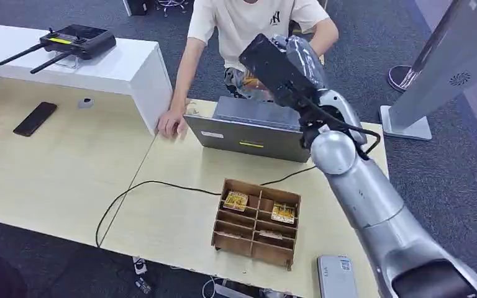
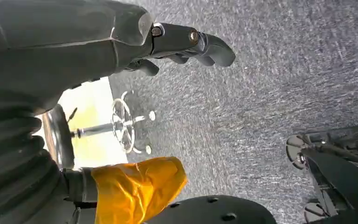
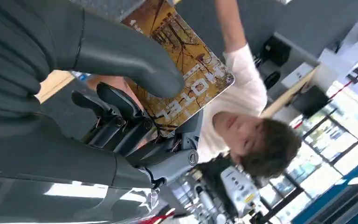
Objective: Pass the card to the sensor for recognition and then transmit it.
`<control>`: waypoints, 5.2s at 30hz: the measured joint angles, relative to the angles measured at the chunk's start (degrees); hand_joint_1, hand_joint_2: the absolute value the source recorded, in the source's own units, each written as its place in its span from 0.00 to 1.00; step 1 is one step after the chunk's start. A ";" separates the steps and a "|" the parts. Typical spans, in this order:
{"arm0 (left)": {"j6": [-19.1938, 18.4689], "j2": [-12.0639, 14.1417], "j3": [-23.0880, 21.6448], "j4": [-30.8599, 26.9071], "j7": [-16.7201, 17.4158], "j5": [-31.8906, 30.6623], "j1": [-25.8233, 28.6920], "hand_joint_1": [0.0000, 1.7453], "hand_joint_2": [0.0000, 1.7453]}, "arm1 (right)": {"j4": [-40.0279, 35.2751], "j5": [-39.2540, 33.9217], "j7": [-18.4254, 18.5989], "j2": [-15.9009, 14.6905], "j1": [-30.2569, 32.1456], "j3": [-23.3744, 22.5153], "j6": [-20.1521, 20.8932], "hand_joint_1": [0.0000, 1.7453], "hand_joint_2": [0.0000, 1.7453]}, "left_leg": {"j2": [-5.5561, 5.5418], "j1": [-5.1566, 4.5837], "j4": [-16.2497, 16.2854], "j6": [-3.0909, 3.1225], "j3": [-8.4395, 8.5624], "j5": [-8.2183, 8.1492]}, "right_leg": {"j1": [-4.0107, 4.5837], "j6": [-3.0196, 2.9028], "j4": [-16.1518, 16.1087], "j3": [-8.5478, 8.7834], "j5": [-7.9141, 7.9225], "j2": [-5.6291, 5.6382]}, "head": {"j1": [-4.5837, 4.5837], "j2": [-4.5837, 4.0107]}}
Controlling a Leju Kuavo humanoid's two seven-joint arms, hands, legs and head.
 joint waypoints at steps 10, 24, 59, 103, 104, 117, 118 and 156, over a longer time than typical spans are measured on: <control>-0.02 -0.11 -3.15 0.00 0.92 0.02 -0.58 0.00 1.00 | 9.71 10.76 0.74 2.23 -2.38 -2.86 -6.09 1.00 1.00 | 0.01 0.00 0.00 0.00 0.00 0.00 | 0.00 0.00 0.00 -0.01 0.00 0.01 | 0.00 0.00; 0.00 -0.57 -5.40 0.00 0.94 0.55 -0.70 0.00 1.00 | 11.73 21.95 -0.68 2.65 -0.08 -5.59 -14.16 1.00 1.00 | 0.00 0.00 0.01 0.00 0.00 0.00 | 0.00 0.00 -0.02 -0.01 0.00 0.00 | 0.00 0.00; 2.01 -0.55 -6.10 0.00 -1.51 9.88 2.04 0.00 1.00 | -16.35 -15.52 -12.42 5.20 23.67 -13.81 -3.12 0.00 1.00 | 0.01 0.01 -0.01 -0.03 -0.04 -0.06 | 0.01 0.00 -0.05 -0.10 -0.04 0.02 | -0.02 0.00; 0.79 -0.52 0.70 -0.33 -2.91 15.10 4.66 0.00 1.00 | -34.94 30.71 -8.33 -12.94 53.42 3.21 -9.77 1.00 1.00 | 0.01 0.00 -0.02 0.04 -0.09 -0.12 | 0.00 0.03 -0.10 -0.10 -0.06 0.00 | -0.02 0.00; 0.79 -0.52 0.70 -0.33 -2.91 15.06 4.66 0.00 1.00 | -34.63 32.23 -7.65 -12.98 53.43 3.26 -10.21 0.93 1.00 | 0.01 0.00 -0.02 0.04 -0.09 -0.12 | 0.00 0.03 -0.10 -0.10 -0.06 0.00 | 0.00 0.00; 0.79 -0.46 0.68 -0.33 -2.84 14.40 4.64 0.00 1.00 | -28.05 43.83 -1.99 -13.33 52.93 3.41 -11.73 0.13 1.00 | 0.01 0.00 -0.02 0.04 -0.10 -0.13 | 0.00 0.03 -0.10 -0.10 -0.06 -0.01 | -0.02 0.00; 0.81 -0.46 0.68 -0.33 -2.84 14.40 4.64 0.00 1.00 | -27.57 44.23 -1.62 -13.33 52.85 3.43 -11.78 0.13 1.00 | 0.01 0.00 -0.02 0.04 -0.10 -0.13 | 0.00 0.03 -0.10 -0.10 -0.06 -0.01 | -0.02 0.00; 1.03 -0.46 0.68 -0.33 -2.84 14.05 4.63 0.00 1.00 | -22.15 47.33 0.33 -13.09 50.98 2.78 -15.27 0.75 1.00 | 0.01 0.00 -0.01 0.05 -0.10 -0.12 | 0.00 0.03 -0.10 -0.08 -0.06 -0.01 | -0.02 0.00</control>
